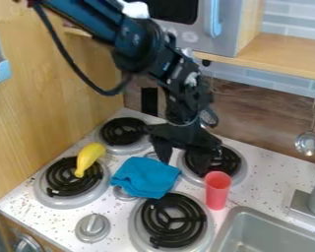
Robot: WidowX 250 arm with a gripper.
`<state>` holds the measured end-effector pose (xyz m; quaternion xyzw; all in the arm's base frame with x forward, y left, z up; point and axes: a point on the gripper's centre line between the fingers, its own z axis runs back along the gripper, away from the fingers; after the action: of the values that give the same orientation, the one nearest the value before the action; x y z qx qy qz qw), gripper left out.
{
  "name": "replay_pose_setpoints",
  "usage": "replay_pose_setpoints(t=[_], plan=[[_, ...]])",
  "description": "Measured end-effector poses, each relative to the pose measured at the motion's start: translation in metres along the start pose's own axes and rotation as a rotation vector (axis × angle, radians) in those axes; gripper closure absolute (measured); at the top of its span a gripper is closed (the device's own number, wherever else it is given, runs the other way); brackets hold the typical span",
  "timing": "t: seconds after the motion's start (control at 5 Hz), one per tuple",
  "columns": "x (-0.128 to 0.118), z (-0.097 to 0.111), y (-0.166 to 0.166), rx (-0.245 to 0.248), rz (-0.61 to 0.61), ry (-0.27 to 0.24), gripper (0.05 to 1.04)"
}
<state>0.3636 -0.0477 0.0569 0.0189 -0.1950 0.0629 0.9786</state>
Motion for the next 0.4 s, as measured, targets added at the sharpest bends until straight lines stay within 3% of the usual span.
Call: replay_pose_setpoints(t=[0.4], plan=[[0.0135,-0.0238,-0.0085,0.009,-0.013,0.056,0.082]])
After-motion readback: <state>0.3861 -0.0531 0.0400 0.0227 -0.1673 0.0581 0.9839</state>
